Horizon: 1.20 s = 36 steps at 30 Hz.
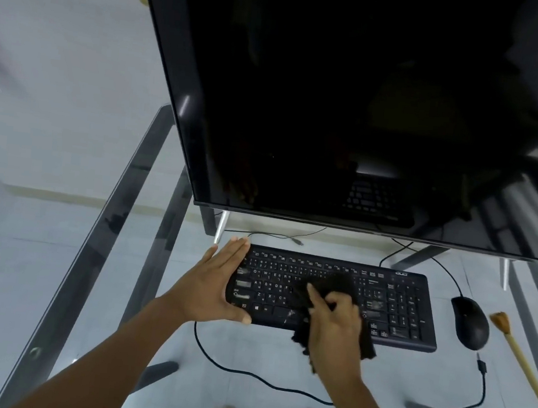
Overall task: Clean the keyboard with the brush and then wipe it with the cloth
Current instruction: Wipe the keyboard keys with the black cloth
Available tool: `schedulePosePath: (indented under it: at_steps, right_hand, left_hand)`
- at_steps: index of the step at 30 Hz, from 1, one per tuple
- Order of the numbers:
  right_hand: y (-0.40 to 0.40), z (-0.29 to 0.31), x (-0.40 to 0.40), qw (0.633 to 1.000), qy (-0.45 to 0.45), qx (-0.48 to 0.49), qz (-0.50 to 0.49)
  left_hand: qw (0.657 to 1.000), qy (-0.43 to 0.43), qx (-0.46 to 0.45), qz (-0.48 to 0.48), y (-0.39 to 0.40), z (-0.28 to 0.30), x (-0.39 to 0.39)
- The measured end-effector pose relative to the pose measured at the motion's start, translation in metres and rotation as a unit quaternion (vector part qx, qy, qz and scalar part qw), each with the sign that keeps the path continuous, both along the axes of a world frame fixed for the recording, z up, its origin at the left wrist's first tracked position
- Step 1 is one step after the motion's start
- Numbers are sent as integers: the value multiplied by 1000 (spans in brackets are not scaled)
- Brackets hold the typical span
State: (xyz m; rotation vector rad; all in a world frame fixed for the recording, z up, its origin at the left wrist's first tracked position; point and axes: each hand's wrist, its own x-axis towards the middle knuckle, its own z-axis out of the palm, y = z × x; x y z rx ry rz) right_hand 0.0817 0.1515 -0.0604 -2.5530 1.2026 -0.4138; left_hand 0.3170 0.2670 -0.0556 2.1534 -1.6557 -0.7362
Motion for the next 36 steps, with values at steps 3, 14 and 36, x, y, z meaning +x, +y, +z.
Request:
schedulePosePath:
  at_steps: [3,14,36]
  right_hand:
    - [45,-4,37,994,-37,31,93]
    - [-4,-3,15,999,-13,8,-29]
    - [-3,0,47,998,-5,-38,57]
  left_hand:
    - [1000,-1,-9,0,0,-2,1]
    - [999,45,-4,9,1,-3,3]
    - [995,88,-10,51,6,-4,2]
